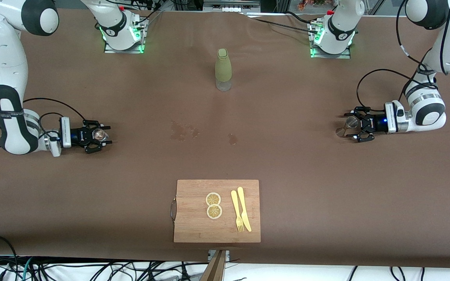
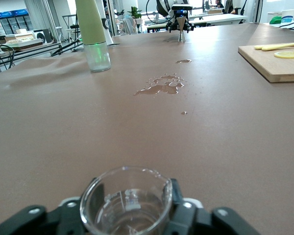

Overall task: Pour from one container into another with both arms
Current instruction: 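Close the right gripper on the glass cup while the left gripper grasps the jigger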

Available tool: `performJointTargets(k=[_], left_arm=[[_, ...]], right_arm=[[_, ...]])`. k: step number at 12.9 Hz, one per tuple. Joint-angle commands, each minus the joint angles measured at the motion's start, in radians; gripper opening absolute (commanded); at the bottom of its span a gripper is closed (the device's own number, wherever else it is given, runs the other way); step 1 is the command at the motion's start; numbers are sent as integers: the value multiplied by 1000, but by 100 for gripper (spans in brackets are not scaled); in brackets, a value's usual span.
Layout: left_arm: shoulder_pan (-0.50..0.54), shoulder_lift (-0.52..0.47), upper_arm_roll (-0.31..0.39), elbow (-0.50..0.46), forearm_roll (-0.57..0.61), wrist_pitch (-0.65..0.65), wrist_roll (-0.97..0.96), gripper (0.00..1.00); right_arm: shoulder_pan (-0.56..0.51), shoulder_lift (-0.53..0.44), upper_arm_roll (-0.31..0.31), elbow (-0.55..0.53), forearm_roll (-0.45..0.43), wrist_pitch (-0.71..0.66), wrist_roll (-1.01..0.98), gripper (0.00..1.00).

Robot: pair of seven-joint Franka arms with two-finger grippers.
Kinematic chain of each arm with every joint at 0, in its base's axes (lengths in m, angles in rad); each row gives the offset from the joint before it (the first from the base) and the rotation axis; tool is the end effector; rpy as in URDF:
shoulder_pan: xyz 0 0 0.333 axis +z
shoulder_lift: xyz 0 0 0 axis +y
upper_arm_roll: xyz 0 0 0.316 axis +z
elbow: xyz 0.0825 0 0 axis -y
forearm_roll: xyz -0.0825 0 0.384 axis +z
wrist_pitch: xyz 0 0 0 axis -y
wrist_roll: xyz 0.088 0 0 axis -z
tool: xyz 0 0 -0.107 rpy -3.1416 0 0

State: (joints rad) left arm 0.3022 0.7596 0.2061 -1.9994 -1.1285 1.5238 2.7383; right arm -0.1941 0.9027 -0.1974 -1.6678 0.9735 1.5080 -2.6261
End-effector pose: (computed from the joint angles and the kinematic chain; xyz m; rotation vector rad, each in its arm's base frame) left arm 0.4663 0.1543 0.0787 1.4578 -1.2926 1.0191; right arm 0.5577 -0.1262 0.0772 -1.3375 -1.5460 -0.7733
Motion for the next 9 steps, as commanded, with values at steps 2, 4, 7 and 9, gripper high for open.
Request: performJointTargets(k=[2,4,7,9], left_arm=[[-11,4,9,-25,-43,19,155,98],[-14,4,9,-25,-43,18,155,90],[-15,4,9,-25,-42,15,155,81],[-15,4,9,-25,-40,7,159,74]], right_arm=[[-24,39,3,28,19,-25,-11,36],[-25,38,3,29,19,-38,-9,34],[-24,38,6,55,19,-86,-8,30],[-24,39,18,71,21,-127,0,24]])
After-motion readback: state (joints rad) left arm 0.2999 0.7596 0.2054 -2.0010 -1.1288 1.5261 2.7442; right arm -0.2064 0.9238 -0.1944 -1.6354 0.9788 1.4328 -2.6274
